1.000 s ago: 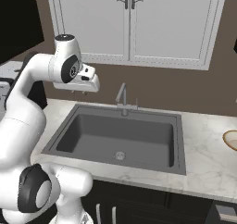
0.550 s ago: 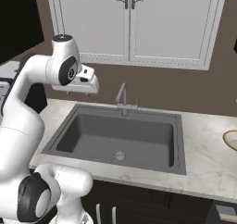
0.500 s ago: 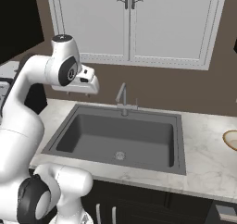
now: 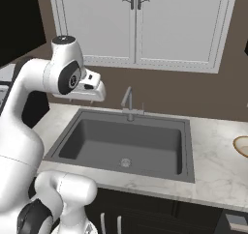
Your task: Rinse each bowl for a few seconds and place them down in the sink or on the counter.
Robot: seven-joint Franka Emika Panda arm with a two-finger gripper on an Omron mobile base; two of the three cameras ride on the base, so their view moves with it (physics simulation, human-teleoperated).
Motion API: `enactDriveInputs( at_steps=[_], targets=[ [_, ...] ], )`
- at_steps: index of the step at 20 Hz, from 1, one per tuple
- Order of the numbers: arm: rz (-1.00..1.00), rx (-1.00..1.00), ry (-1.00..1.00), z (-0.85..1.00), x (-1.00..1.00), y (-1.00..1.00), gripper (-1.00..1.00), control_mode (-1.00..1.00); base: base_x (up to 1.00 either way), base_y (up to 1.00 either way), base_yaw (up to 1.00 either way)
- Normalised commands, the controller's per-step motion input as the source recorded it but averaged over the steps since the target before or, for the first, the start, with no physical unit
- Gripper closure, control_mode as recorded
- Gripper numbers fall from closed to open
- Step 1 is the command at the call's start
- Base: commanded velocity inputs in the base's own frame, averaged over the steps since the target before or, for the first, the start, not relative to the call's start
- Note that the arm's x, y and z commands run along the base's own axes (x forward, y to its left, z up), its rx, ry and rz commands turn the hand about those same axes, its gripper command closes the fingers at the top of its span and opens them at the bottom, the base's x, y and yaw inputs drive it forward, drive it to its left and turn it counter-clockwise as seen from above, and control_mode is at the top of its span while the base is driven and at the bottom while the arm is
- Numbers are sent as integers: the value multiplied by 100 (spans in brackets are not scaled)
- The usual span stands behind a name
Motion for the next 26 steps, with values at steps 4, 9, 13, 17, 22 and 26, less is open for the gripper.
enactDriveInputs(
  at_steps=[4, 9, 13, 17, 22, 26],
  targets=[
    [0, 0, 0, 13, -38, -20, -100, -100, 0, 0, 0],
    [0, 0, 0, 10, -39, -16, -100, -100, 0, 0, 0],
    [0, 0, 0, 6, -40, -13, -100, -100, 0, 0, 0],
    [0, -1, 0, 5, -38, -7, -100, -100, 0, 0, 0],
    [0, -1, 0, 5, -37, -2, -100, -100, 0, 0, 0],
    [0, -1, -1, 4, -38, 0, -100, -100, 0, 0, 0]
  ],
)
